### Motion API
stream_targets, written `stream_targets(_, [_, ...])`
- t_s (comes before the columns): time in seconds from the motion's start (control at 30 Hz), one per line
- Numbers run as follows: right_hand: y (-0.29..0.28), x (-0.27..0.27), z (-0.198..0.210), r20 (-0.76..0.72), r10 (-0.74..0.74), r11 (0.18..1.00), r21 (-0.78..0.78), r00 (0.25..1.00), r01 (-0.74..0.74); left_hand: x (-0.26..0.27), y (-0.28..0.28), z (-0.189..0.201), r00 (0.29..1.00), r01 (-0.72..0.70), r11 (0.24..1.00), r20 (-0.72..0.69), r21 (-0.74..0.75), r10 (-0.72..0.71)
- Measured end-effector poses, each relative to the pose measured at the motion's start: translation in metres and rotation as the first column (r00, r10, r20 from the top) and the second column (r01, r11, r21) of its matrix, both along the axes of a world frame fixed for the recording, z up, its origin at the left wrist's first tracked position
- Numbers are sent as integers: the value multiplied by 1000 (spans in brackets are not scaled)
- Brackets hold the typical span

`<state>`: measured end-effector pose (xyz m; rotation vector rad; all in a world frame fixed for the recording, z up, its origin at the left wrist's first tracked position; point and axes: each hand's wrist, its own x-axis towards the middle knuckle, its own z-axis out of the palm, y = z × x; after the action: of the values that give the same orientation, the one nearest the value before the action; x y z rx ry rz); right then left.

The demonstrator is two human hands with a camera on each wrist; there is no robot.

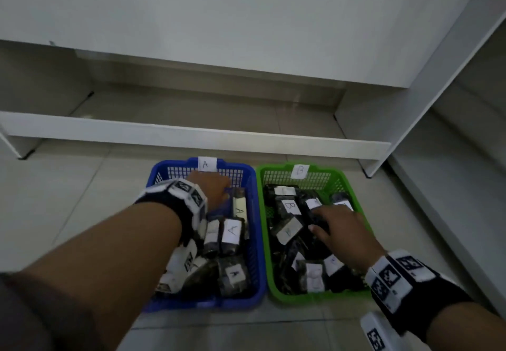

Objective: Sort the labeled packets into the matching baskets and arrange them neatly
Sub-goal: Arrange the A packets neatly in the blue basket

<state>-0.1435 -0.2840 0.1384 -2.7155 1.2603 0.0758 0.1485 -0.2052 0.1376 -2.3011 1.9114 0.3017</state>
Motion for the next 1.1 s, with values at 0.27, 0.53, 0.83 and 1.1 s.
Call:
stream_targets(0.27, [6,137,47,-489,150,976,210,859,-51,102,53,-73,884,-371,922,-261,108,387])
stream_targets(0.53, [28,230,52,-396,265,957,220,879,-189,104,67,-58,970,-192,979,-165,-67,178])
stream_targets(0.83, [19,224,-32,-351,324,928,298,879,-223,149,69,-34,979,-189,976,-55,103,196])
stream_targets(1.1, [16,217,-62,-339,426,872,402,839,-280,103,55,-63,986,45,974,149,223,-80])
